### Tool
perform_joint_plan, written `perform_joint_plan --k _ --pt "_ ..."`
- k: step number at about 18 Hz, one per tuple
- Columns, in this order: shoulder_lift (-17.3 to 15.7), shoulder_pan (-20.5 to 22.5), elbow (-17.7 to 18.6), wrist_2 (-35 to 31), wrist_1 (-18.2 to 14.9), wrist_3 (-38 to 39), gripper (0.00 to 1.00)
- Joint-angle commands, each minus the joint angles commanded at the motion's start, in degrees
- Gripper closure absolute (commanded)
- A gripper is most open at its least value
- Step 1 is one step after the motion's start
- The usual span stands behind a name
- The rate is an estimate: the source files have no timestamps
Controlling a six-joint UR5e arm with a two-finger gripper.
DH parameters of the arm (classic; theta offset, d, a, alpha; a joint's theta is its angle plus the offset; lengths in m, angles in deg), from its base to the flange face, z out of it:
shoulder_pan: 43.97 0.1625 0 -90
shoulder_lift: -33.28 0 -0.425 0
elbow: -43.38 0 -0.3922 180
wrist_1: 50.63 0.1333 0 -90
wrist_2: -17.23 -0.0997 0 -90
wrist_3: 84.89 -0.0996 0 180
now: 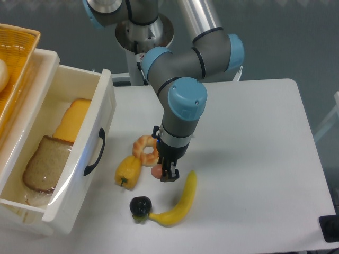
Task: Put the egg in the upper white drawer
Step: 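Close the gripper on the small egg beside the bagel, then lift the egg and carry it over the open white drawer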
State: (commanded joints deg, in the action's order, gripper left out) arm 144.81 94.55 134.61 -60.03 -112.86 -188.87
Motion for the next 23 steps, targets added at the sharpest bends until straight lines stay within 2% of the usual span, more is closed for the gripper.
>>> perform_joint_plan --k 8,12,14,17,23 --pt "-0.09 0.26 -2.02 0.44 0.09 2.46 0.83" --pt "0.17 -0.17 -3.51 0.53 0.26 8.08 0.83" --pt "-0.17 -0.18 -3.87 0.62 0.26 8.79 0.86" --pt "-0.26 -0.79 -5.97 0.97 0.18 13.87 0.86" --pt "-5.26 -0.79 -6.68 3.25 0.09 16.00 0.86"
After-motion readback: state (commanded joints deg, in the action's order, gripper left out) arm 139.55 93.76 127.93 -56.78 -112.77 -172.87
